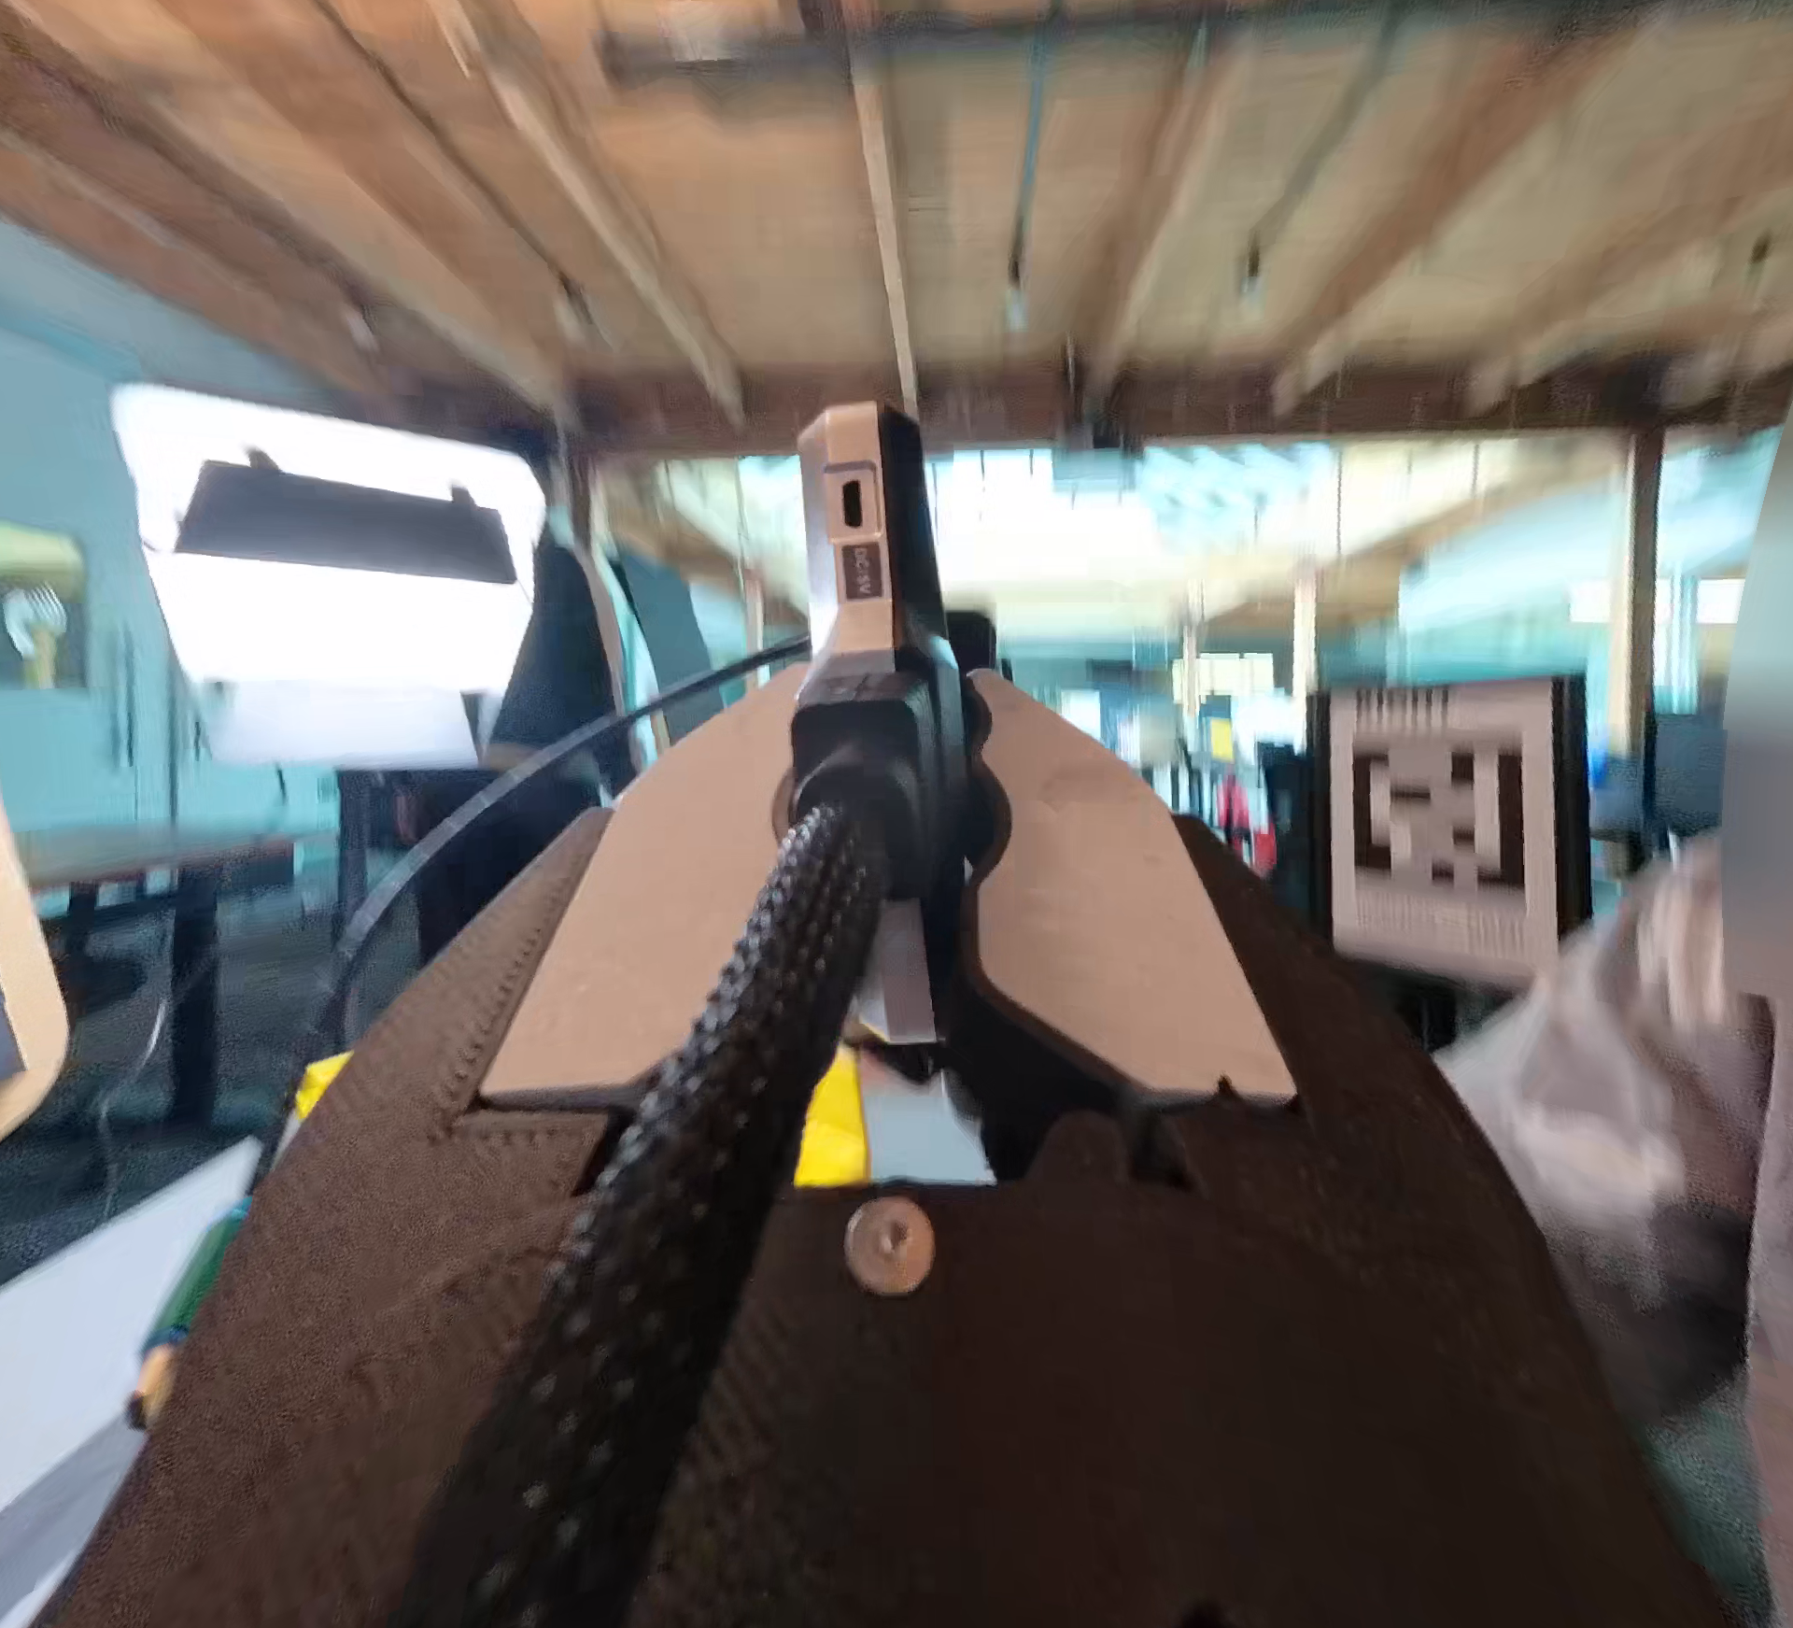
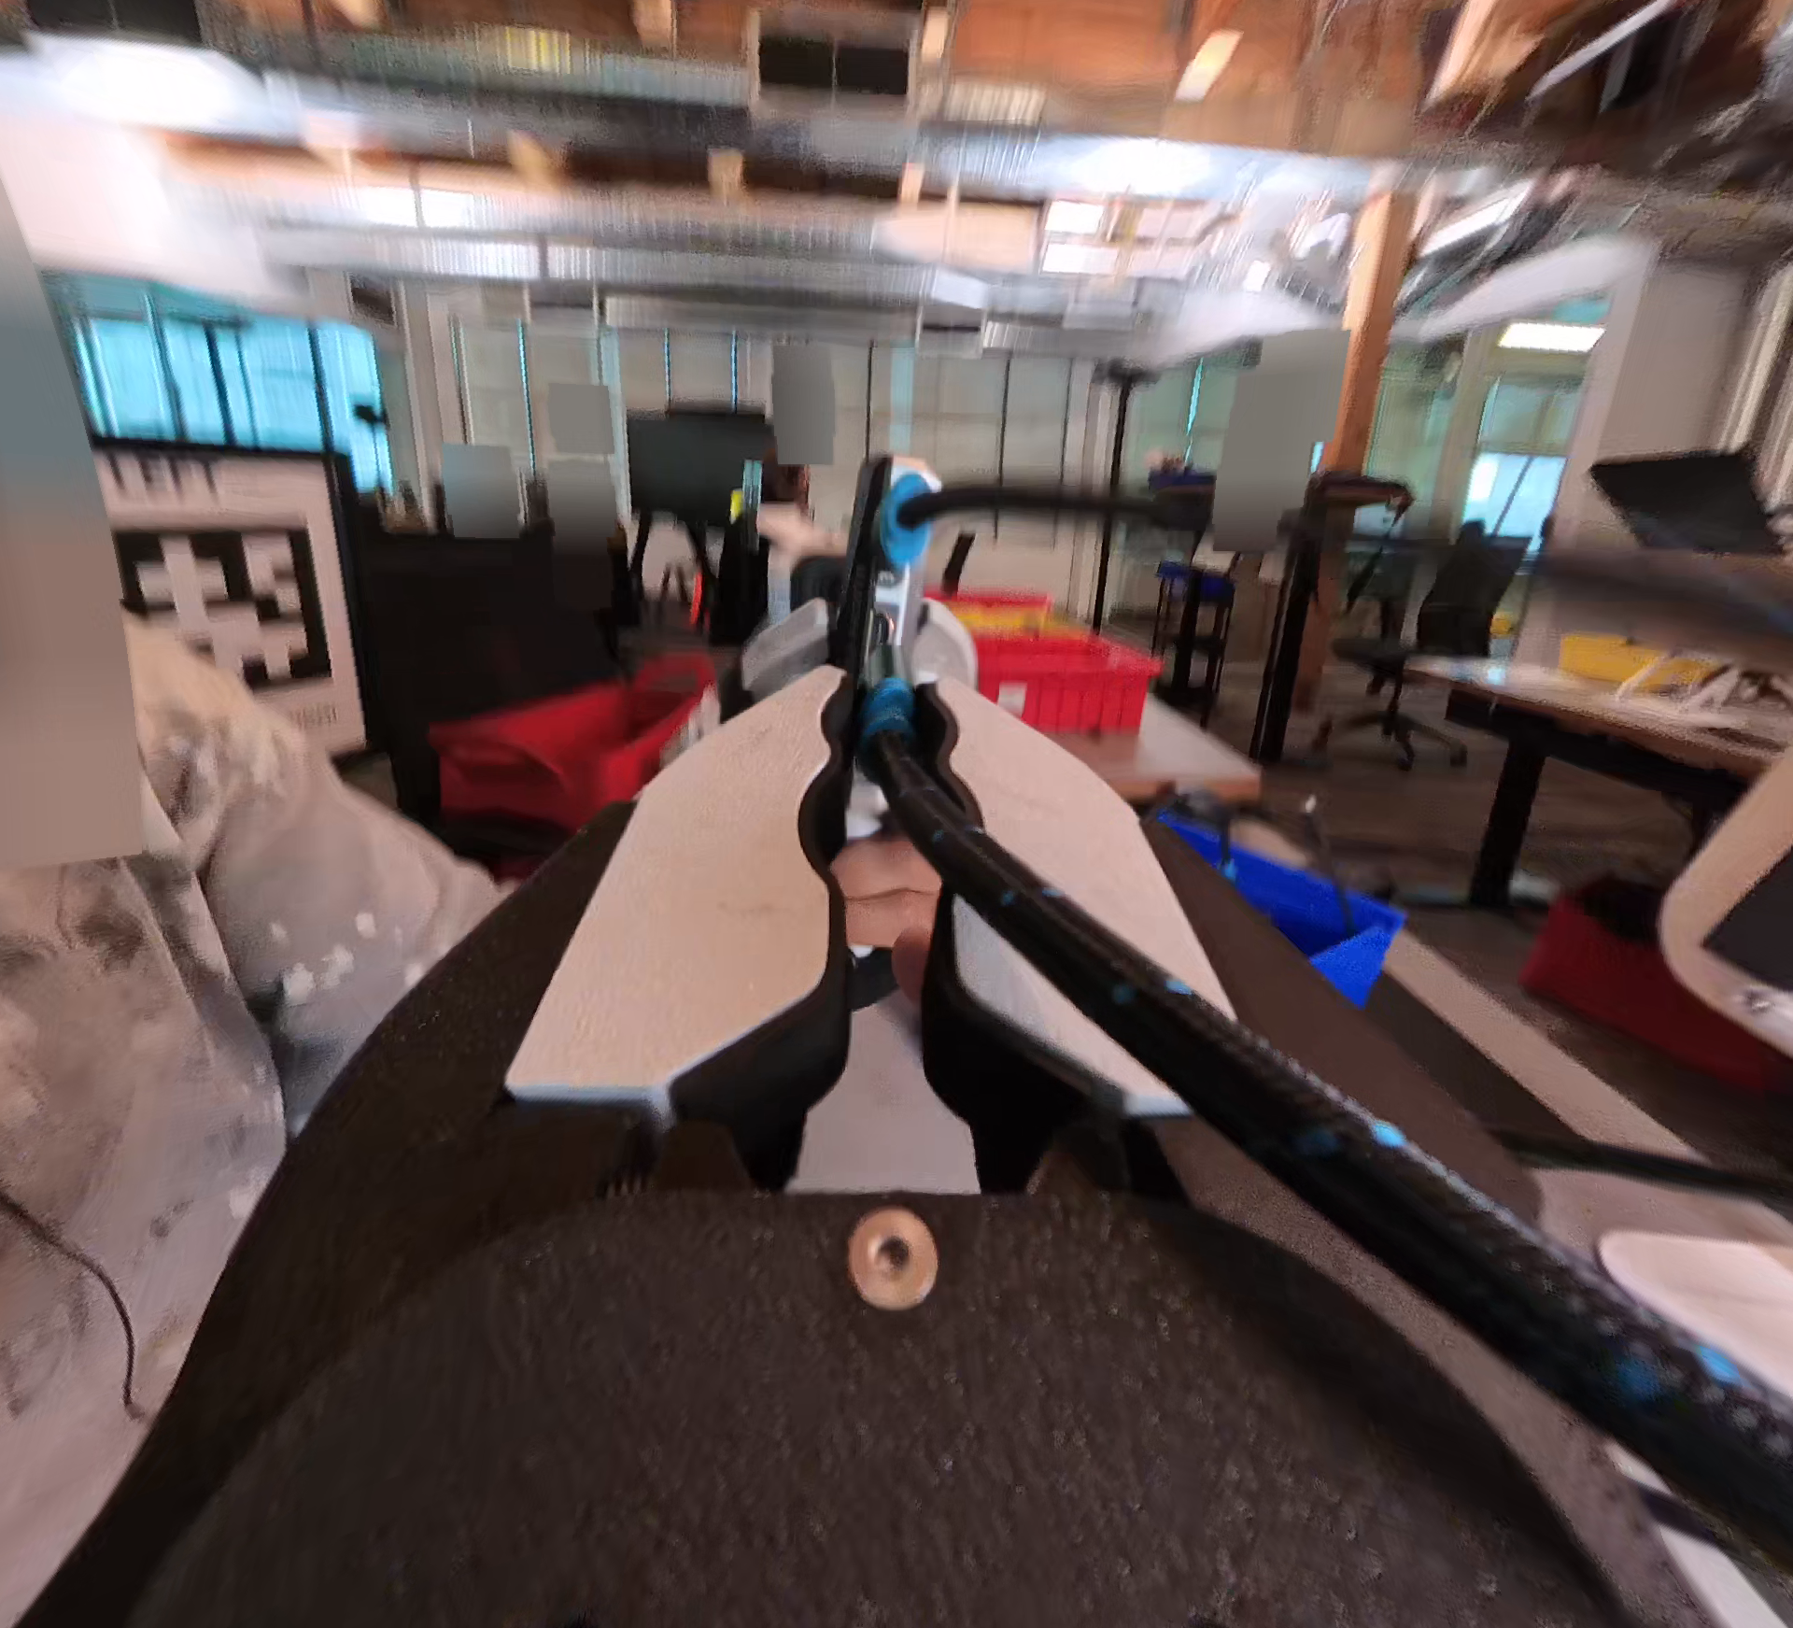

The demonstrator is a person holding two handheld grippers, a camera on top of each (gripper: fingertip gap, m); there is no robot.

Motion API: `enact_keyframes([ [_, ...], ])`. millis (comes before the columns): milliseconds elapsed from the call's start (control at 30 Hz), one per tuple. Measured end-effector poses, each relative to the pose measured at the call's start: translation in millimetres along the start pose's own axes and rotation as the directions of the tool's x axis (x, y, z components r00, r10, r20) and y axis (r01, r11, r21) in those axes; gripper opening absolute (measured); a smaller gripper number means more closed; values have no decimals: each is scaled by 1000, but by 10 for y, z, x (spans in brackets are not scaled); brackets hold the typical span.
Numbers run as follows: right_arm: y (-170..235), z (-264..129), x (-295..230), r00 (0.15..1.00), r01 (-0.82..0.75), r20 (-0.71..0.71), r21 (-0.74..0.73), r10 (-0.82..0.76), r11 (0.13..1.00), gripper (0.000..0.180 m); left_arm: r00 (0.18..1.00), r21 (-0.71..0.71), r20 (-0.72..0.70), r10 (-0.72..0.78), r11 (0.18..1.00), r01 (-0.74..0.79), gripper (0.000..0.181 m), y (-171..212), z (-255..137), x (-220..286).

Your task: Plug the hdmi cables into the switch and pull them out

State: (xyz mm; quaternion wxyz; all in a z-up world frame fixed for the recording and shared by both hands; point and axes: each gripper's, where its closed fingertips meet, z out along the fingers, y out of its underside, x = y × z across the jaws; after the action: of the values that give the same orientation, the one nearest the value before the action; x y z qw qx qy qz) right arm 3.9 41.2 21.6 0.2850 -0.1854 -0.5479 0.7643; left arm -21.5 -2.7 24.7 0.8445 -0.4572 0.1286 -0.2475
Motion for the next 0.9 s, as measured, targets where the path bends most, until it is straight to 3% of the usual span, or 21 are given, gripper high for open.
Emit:
enact_keyframes([
  [67, -240, -387, 153, 998, 24, -67, 55, -20, 998, 11, 999, 194, 6, -43, 980, 41, 24, -546, -337, -146],
  [133, -257, -551, 204, 984, 95, -144, -48, -101, 994, 11, 997, 129, 28, 67, 989, -70, 25, -753, -495, -132],
  [233, -220, -615, 362, 954, 82, -274, -154, -122, 985, 11, 994, 73, 49, 101, 992, -105, 25, -835, -491, -75],
  [367, 32, -916, 818, 880, -82, -474, -209, -28, 975, 11, 992, 49, 103, 79, 995, -85, 24, -827, -518, -158],
  [533, 663, -1377, 1360, 692, -345, -721, -322, 8, 882, 11, 988, 48, 139, 71, 996, -79, 25, -901, -559, -174],
  [633, 1177, -1770, 1559, 548, -500, -817, -493, -180, 712, 11, 991, 63, 117, 59, 996, -66, 26, -929, -555, -135],
  [700, 1535, -2004, 1617, 505, -599, -820, -559, -271, 573, 11, 991, 61, 118, 62, 996, -70, 26, -926, -547, -128],
  [800, 2105, -2392, 1586, 507, -723, -782, -615, -363, 314, 11, 990, 44, 123, 71, 996, -77, 26, -895, -531, -129],
  [900, 2344, -2537, 1452, 550, -759, -753, -631, -361, 159, 16, 990, 35, 117, 73, 996, -78, 26, -888, -520, -109],
])
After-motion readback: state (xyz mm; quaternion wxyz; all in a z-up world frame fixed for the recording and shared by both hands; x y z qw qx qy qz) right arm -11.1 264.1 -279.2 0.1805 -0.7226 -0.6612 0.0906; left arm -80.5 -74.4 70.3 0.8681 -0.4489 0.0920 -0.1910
